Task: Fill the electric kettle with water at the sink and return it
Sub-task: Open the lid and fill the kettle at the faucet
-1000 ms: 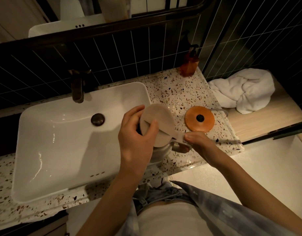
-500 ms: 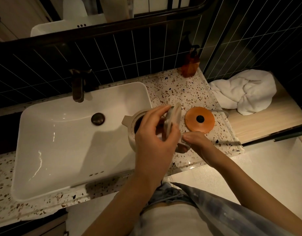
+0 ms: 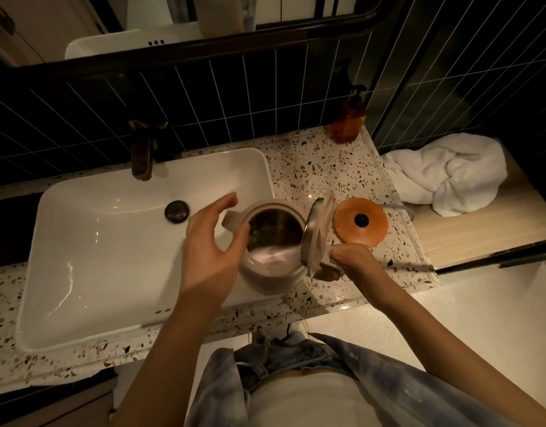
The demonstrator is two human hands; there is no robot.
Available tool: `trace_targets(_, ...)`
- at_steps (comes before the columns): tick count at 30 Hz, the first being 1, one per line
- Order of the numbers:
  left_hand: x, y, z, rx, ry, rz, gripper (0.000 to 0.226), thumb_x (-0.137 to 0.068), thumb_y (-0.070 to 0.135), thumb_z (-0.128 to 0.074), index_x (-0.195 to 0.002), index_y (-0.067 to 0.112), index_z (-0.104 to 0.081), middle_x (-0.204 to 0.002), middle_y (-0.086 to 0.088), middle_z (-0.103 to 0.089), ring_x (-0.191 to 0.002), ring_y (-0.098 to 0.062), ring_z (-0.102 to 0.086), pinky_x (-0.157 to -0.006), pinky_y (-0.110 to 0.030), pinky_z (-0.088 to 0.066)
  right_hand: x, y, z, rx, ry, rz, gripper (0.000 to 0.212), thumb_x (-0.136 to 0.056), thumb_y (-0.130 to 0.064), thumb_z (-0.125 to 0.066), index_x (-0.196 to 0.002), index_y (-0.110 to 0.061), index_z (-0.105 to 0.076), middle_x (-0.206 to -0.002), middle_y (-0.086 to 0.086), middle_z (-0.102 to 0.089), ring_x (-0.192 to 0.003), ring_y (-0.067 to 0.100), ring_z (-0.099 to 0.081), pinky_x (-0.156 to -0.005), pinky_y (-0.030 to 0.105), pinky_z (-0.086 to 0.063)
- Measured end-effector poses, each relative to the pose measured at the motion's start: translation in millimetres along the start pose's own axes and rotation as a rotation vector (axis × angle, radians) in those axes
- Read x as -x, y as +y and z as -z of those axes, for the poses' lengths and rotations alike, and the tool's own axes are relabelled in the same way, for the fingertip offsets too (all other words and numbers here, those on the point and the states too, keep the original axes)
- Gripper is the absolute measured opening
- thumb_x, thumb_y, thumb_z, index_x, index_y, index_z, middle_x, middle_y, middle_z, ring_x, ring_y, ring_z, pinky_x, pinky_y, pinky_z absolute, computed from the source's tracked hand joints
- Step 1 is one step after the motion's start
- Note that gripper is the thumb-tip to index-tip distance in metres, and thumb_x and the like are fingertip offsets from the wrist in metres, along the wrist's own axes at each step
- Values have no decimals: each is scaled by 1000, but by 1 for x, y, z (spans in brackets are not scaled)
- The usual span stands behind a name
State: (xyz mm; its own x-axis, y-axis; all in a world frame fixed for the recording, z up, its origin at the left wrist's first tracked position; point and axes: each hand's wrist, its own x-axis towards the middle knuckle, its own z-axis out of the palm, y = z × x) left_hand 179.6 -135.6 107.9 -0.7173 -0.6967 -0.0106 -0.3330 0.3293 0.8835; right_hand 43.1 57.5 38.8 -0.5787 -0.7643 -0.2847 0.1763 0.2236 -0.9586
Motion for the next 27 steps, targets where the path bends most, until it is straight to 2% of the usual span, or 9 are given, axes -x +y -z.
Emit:
trace_targets(5, -3, -23, -14, 196, -208, 355, 66, -90, 35, -63, -147, 36, -30, -144, 3, -44, -131, -14, -40, -107, -35, -35, 4, 0, 1, 9, 72, 63, 63, -82, -43, -47, -67, 18, -52, -69, 35, -46, -60, 32, -44, -65, 32, -39)
trace_targets(7, -2, -27, -20, 285, -200, 396, 49, -91, 33, -62, -137, 32, -45, -135, 1, -54, -126, -18, -49, -106, -38, -39, 4, 2, 3, 0, 77, 68, 71, -82, -48, -50, -75, 23, -54, -75, 38, -51, -68, 45, -50, -66, 38, -43)
trace_targets(10, -1, -26, -25, 441, -166, 454, 15, -93, 21, -57, -106, 29, -60, -110, -2, -66, -110, -24, -60, -92, -32, -46, 4, 1, 4, 10, 66, 46, 86, -79, -61, -55, -81, 24, -54, -80, 41, -53, -75, 50, -53, -72, 53, -46)
trace_targets(15, -12, -33, -14, 610, -81, 489, 19, -90, 15, -60, -105, 24, -67, -102, -1, -73, -105, -22, -64, -99, -38, -45, -17, -10, -12, -15, 65, 14, 79, -75, -52, -58, -75, 26, -49, -75, 42, -48, -73, 53, -49, -71, 56, -43)
trace_targets(17, -17, -39, -3, 680, -61, 481, 28, -80, 25, -66, -107, 21, -67, -108, -7, -72, -110, -27, -63, -100, -41, -46, -30, -17, -23, -32, 55, 16, 78, -72, -53, -63, -68, 23, -47, -69, 40, -42, -64, 47, -44, -66, 55, -37)
trace_targets(19, -22, -52, 13, 738, -48, 466, 35, -75, 29, -67, -108, 18, -67, -108, -10, -72, -109, -29, -64, -98, -41, -47, -45, -21, -42, -90, 37, 13, 64, -75, -41, -60, -60, 19, -42, -63, 35, -37, -62, 35, -38, -67, 48, -32)
trace_targets(23, -19, -57, 13, 787, 11, 485, 25, -89, 13, -58, -112, 15, -66, -101, -4, -74, -100, -21, -68, -85, -32, -50, -47, -22, -45, -115, -25, 0, 58, -77, -39, -54, -56, 14, -48, -61, 22, -47, -62, 28, -43, -67, 35, -38)
trace_targets(25, -24, -58, 17, 780, 38, 506, 25, -92, 10, -56, -113, 17, -67, -103, -1, -74, -103, -19, -67, -86, -30, -49, -57, -26, -49, -104, -32, -14, 53, -75, -40, -56, -57, 11, -53, -59, 25, -46, -59, 26, -44, -62, 30, -38)
trace_targets(27, -35, -67, 36, 773, 68, 532, 22, -92, 11, -56, -107, 21, -69, -102, 0, -75, -105, -18, -65, -91, -30, -47, -77, -32, -69, -111, -24, -39, 44, -74, -39, -59, -61, 3, -59, -56, 16, -48, -56, 20, -45, -58, 25, -39)
